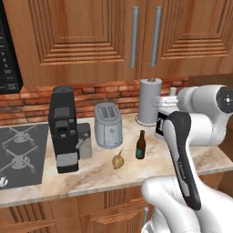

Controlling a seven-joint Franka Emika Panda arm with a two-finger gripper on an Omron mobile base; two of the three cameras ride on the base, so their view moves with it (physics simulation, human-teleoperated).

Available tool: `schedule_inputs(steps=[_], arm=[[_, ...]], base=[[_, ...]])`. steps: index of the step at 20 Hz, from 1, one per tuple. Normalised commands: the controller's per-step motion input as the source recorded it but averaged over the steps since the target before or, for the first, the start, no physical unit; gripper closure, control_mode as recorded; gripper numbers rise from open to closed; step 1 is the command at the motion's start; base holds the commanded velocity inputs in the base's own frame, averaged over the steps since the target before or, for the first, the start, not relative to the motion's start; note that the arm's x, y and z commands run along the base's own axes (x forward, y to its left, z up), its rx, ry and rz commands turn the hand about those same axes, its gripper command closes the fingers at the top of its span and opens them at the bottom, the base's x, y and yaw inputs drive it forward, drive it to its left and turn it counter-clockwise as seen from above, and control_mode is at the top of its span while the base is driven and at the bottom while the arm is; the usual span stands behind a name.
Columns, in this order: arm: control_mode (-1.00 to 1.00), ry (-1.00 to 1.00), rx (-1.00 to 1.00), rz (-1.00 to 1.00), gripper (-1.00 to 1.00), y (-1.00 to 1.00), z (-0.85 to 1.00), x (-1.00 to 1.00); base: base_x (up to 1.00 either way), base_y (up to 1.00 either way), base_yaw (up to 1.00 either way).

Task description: Place the beer and liquor on the top shelf of the fridge to keep them out of children's reach, and place the onion on lower shelves for easy access.

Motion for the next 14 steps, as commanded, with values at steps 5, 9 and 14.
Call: schedule_inputs(steps=[5,9,14], arm=[[-1.00,0.02,0.00,-0.04,1.00,0.02,0.64,-0.05],[-1.00,0.04,0.00,-0.02,1.00,0.00,0.44,-0.18],[-1.00,0.05,-0.01,0.00,1.00,0.00,0.32,-0.25]], base=[[0.00,0.00,0.00],[0.00,0.00,0.00],[0.00,0.00,0.00]])
